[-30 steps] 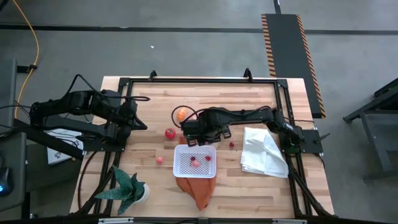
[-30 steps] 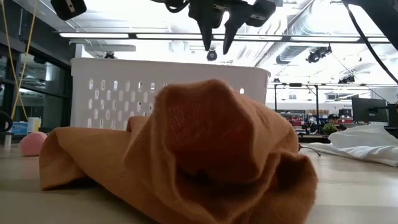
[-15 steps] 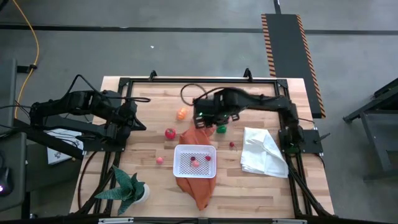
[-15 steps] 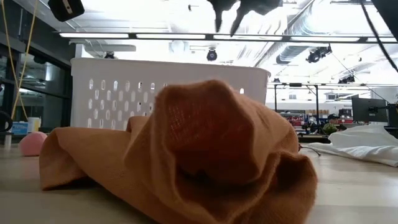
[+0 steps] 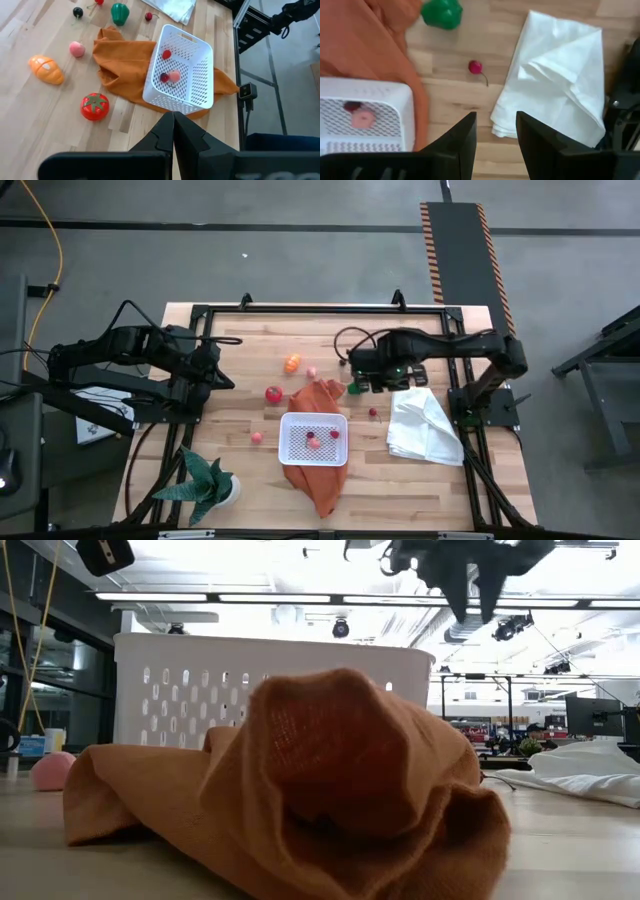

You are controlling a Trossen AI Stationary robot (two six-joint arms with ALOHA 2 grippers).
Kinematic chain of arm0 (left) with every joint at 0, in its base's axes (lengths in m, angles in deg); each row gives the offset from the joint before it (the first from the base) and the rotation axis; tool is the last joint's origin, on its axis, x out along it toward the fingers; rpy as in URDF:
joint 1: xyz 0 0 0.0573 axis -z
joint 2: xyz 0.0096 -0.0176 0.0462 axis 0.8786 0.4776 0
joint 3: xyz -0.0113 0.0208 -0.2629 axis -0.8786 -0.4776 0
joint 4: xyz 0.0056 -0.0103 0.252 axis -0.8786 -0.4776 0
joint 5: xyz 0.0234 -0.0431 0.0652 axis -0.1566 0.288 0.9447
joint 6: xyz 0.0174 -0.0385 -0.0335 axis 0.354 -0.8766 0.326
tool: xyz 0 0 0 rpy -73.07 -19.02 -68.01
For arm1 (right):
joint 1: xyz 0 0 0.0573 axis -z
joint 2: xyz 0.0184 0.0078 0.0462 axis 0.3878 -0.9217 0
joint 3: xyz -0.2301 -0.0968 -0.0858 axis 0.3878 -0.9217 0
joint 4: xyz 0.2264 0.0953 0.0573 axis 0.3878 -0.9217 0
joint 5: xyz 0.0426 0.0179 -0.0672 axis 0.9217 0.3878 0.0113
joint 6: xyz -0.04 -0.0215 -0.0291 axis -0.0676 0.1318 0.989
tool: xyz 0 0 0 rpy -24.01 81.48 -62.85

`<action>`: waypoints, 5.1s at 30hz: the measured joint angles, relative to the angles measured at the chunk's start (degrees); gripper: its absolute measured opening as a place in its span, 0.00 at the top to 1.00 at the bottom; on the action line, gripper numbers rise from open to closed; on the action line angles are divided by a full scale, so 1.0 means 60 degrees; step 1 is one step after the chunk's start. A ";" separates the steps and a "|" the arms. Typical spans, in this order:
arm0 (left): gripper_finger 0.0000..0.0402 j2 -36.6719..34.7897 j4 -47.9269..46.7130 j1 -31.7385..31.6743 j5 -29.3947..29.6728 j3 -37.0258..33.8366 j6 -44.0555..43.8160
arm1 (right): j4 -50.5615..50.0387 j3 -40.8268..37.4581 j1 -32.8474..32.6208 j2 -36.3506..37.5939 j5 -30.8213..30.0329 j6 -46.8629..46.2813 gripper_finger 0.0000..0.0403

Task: Pick and placing Produce into tupperware
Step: Put the bottom red cherry into the white basket

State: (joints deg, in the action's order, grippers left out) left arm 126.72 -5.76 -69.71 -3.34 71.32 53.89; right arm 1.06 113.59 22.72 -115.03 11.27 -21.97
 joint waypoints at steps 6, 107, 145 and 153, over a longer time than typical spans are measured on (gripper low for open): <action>1.00 0.0000 0.0000 0.0002 0.0018 0.0000 -0.0230 | 0.1155 -0.1351 -0.0004 0.0594 0.0221 0.0176 0.68; 1.00 0.0000 0.0000 0.0002 0.0274 0.0000 -0.0240 | 0.7492 -0.5702 -0.0032 -0.1141 0.1008 -0.0245 0.68; 1.00 0.0000 0.0004 -0.0001 0.0276 0.0000 -0.0419 | 0.7852 -0.5677 -0.0029 -0.1141 0.0960 -0.0143 0.97; 1.00 0.0000 0.0006 0.0000 0.0277 0.0000 -0.0419 | 0.7521 -0.5174 0.0015 -0.1141 0.0807 0.0011 0.98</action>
State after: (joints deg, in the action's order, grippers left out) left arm 126.72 -5.72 -69.71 -1.68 71.32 51.38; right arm 46.18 82.55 22.81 -121.88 16.11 -21.90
